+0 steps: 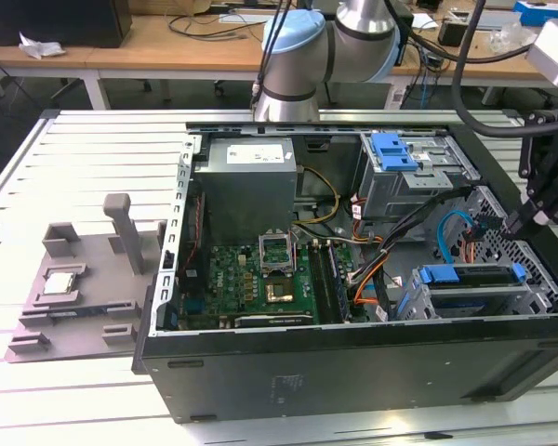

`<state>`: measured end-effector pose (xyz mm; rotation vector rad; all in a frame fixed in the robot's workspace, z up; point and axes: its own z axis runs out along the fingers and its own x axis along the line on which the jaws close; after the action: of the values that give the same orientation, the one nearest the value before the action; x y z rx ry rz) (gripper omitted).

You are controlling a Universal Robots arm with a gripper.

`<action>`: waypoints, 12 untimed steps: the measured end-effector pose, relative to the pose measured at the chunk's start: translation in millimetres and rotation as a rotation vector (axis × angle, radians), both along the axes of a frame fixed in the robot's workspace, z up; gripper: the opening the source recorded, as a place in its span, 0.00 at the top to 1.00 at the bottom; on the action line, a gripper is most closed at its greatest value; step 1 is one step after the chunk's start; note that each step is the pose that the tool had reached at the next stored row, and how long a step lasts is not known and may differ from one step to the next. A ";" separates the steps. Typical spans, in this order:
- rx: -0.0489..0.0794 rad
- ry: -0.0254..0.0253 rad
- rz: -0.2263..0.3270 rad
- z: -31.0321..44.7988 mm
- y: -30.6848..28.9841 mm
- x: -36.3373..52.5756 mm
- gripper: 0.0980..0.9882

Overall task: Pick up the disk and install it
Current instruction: 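Insert the first disk wire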

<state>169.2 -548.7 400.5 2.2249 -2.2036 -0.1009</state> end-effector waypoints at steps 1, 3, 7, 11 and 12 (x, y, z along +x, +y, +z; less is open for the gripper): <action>0.000 0.0008 0.000 -2.5 3.3 3.2 0.99; 0.000 0.0015 0.000 -5.7 8.9 5.9 0.99; -0.001 0.0016 0.000 -9.7 21.7 8.3 0.99; -0.001 0.0016 0.000 -12.9 38.0 9.5 0.99; -0.001 0.0016 0.000 -13.7 39.8 9.7 0.99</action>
<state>179.0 -508.9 386.9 2.2236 -2.2024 -0.1016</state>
